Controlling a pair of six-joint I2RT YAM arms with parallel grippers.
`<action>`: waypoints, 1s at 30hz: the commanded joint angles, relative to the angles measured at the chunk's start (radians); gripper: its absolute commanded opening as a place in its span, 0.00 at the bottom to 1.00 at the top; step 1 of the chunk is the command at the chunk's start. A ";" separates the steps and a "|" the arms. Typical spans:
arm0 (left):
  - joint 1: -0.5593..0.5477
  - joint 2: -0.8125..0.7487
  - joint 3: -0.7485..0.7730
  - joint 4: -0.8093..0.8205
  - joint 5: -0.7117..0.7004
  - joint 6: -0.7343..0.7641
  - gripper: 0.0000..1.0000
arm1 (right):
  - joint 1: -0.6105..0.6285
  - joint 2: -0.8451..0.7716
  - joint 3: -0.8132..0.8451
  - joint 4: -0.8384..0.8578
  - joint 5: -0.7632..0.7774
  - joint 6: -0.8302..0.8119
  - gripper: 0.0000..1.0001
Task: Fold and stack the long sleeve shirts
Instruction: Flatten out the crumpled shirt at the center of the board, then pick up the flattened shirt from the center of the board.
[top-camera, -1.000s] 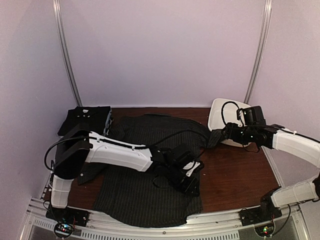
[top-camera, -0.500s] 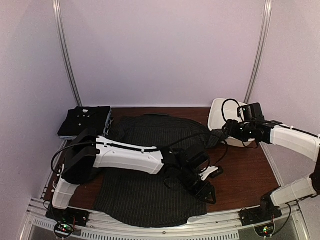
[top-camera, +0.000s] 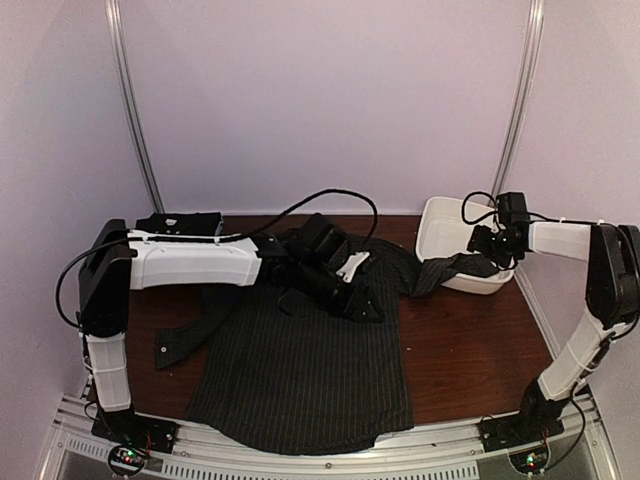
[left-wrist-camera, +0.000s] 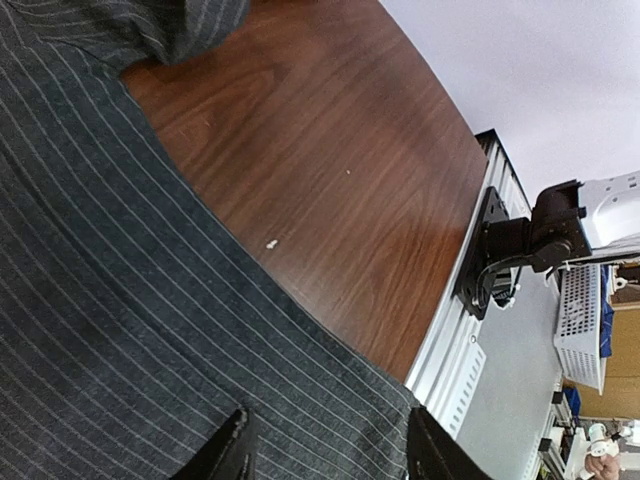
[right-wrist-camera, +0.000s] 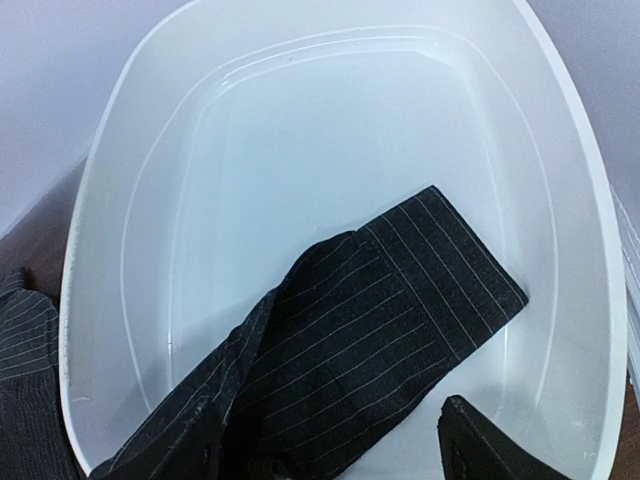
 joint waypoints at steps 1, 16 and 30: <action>0.020 -0.072 -0.032 -0.006 -0.058 0.039 0.52 | 0.000 0.107 0.095 0.011 0.009 -0.029 0.78; 0.077 -0.128 -0.063 -0.027 -0.087 0.052 0.52 | 0.001 0.429 0.296 -0.013 0.030 -0.013 0.77; 0.078 -0.130 -0.081 -0.028 -0.088 0.045 0.52 | -0.053 0.432 0.232 -0.002 0.110 -0.036 0.05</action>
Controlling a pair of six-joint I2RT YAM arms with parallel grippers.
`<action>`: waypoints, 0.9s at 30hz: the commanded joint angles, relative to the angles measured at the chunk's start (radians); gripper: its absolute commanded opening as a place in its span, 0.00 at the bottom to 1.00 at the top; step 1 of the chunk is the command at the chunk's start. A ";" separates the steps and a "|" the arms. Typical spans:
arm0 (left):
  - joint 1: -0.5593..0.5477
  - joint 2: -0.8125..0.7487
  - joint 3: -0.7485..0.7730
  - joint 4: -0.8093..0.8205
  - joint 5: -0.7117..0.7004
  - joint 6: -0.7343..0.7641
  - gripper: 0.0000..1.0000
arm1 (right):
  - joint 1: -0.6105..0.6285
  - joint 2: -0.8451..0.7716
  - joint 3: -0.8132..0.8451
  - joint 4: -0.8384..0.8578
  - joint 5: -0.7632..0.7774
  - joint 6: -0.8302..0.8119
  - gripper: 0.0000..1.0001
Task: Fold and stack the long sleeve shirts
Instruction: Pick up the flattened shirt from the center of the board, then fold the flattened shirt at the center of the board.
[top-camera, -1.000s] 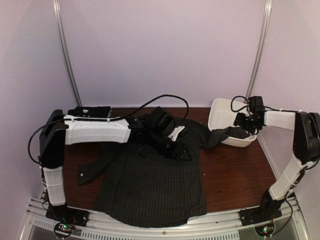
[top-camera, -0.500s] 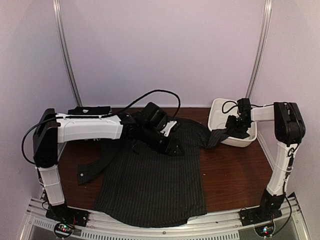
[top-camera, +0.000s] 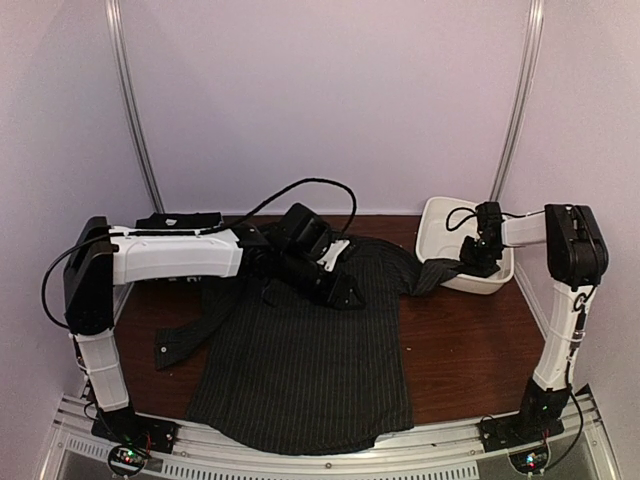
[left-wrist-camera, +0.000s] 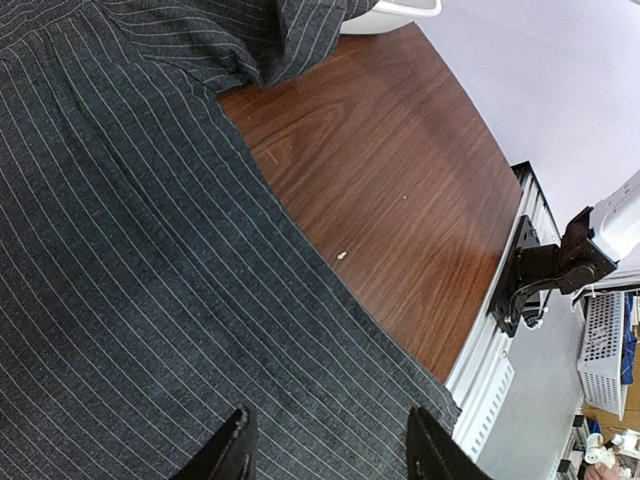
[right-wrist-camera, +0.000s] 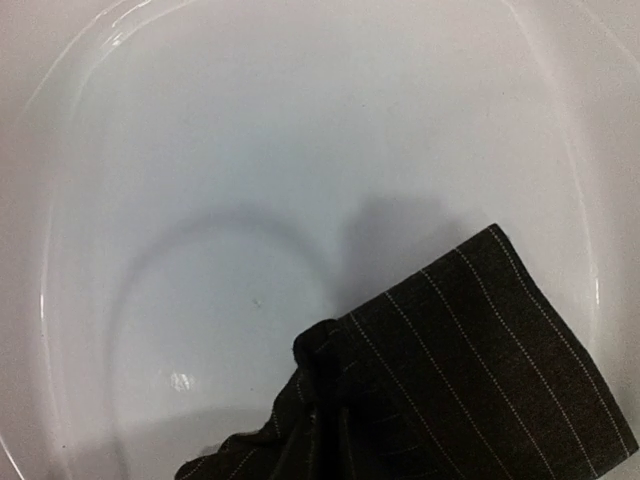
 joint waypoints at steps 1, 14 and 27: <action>0.004 -0.036 -0.018 0.004 -0.009 0.011 0.52 | -0.040 -0.006 -0.037 -0.007 0.054 -0.021 0.02; 0.033 -0.084 -0.056 0.024 -0.064 -0.012 0.51 | 0.081 -0.240 0.007 0.112 -0.072 -0.078 0.00; 0.157 -0.224 -0.205 0.162 -0.060 -0.046 0.53 | 0.430 -0.405 -0.046 0.331 -0.447 -0.164 0.00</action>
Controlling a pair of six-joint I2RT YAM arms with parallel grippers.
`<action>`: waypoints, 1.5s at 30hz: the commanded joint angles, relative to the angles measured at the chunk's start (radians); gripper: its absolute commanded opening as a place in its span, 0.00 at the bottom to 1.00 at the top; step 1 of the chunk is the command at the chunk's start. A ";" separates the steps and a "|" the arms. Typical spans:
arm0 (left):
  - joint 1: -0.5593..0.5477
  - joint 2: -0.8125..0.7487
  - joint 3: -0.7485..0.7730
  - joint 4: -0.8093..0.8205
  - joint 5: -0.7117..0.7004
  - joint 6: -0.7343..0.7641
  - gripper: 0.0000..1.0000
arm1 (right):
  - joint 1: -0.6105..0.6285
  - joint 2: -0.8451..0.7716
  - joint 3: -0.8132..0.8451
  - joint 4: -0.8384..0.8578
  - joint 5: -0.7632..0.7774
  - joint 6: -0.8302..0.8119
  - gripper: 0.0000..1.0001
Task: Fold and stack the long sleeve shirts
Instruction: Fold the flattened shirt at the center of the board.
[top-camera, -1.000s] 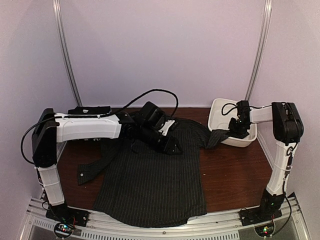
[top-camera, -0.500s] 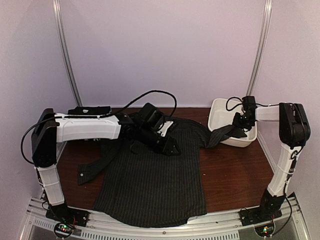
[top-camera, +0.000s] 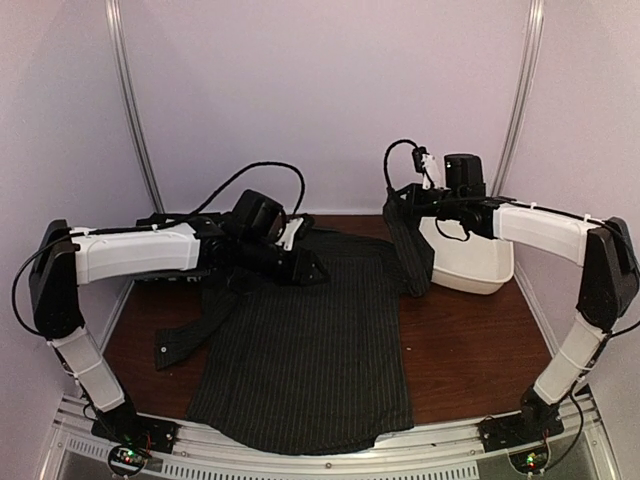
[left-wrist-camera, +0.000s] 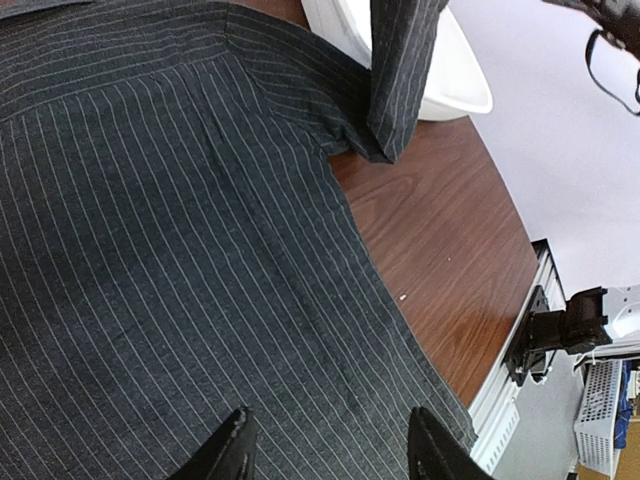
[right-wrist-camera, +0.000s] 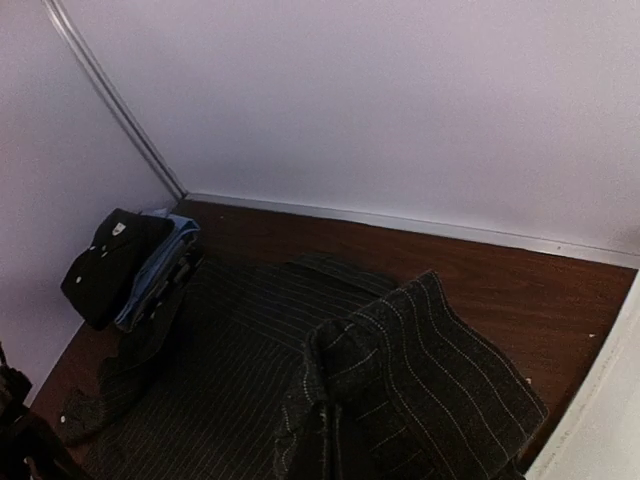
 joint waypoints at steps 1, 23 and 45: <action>0.031 -0.054 -0.032 0.090 -0.006 0.007 0.54 | 0.091 -0.031 -0.038 0.117 -0.226 -0.026 0.00; 0.077 -0.182 -0.126 0.433 -0.109 0.585 0.59 | 0.200 -0.040 -0.130 0.244 -0.792 -0.012 0.00; 0.129 0.006 -0.241 0.882 0.247 0.833 0.63 | 0.200 -0.069 -0.179 0.240 -0.872 -0.040 0.00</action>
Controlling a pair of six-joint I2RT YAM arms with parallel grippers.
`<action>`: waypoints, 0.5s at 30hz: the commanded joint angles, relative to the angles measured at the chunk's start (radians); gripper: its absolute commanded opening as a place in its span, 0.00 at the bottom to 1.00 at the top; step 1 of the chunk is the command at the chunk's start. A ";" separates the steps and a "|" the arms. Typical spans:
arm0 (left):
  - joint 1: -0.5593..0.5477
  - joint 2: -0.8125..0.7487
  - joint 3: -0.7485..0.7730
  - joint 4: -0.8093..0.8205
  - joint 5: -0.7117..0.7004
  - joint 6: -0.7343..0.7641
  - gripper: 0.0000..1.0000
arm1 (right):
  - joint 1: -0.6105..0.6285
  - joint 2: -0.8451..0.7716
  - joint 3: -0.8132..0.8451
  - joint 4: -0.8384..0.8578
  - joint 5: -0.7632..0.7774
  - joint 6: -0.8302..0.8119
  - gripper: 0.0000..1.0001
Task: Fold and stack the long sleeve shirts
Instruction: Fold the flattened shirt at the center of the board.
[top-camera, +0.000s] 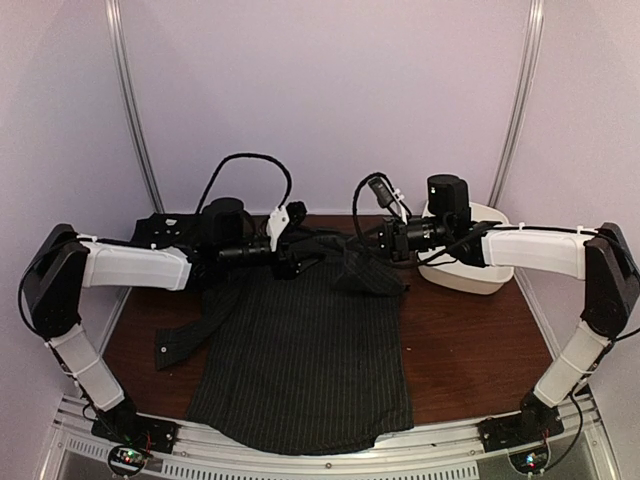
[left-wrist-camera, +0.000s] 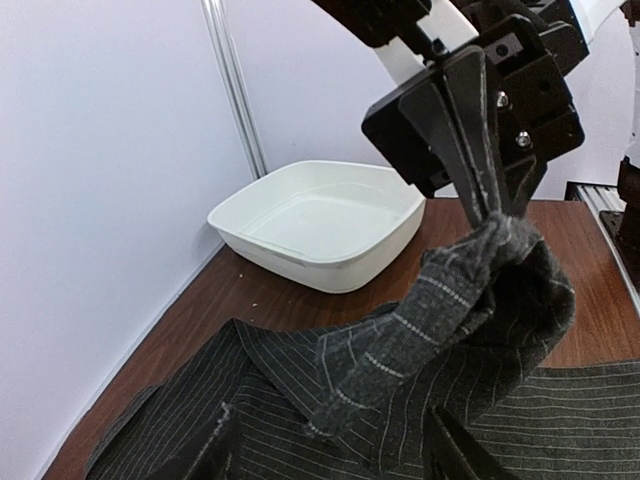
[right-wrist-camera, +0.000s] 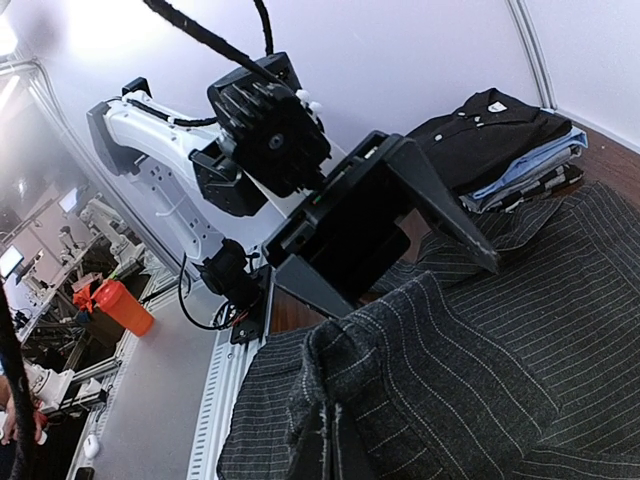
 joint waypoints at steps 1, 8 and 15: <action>0.004 0.077 0.074 0.081 0.097 0.037 0.63 | 0.008 -0.023 -0.002 0.004 -0.024 -0.028 0.00; 0.004 0.109 0.097 0.148 0.129 0.012 0.64 | 0.007 -0.013 0.001 -0.030 -0.024 -0.055 0.00; 0.001 0.129 0.116 0.125 0.176 -0.006 0.63 | 0.006 -0.005 0.006 -0.037 -0.019 -0.063 0.00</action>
